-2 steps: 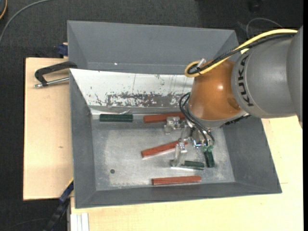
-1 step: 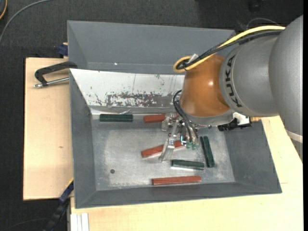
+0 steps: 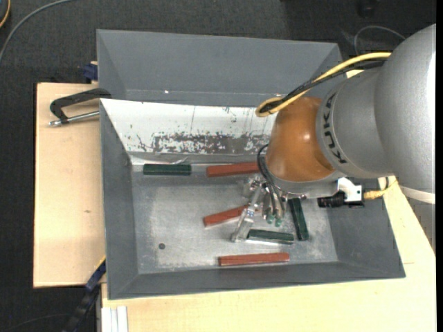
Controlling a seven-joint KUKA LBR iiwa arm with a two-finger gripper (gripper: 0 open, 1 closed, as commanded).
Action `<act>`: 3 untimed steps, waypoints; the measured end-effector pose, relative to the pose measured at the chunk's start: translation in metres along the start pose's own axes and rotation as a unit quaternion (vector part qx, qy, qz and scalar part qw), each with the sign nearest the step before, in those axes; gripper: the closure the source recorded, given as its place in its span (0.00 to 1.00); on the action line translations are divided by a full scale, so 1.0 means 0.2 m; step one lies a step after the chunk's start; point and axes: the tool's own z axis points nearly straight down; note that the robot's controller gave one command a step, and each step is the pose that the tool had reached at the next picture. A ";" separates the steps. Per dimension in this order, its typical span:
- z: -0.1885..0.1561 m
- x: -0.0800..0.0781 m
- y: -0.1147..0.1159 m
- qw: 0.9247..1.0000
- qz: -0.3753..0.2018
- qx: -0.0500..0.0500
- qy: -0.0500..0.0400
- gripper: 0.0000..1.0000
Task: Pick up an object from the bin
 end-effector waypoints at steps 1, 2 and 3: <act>0.00 0.00 0.00 1.000 -0.001 -0.001 -0.002 0.00; 0.00 0.00 0.01 1.000 -0.001 -0.001 -0.002 1.00; -0.22 -0.01 0.01 1.000 -0.002 -0.002 -0.006 1.00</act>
Offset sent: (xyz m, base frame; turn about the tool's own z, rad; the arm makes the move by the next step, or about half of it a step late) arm 0.0000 0.0000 0.0000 0.0000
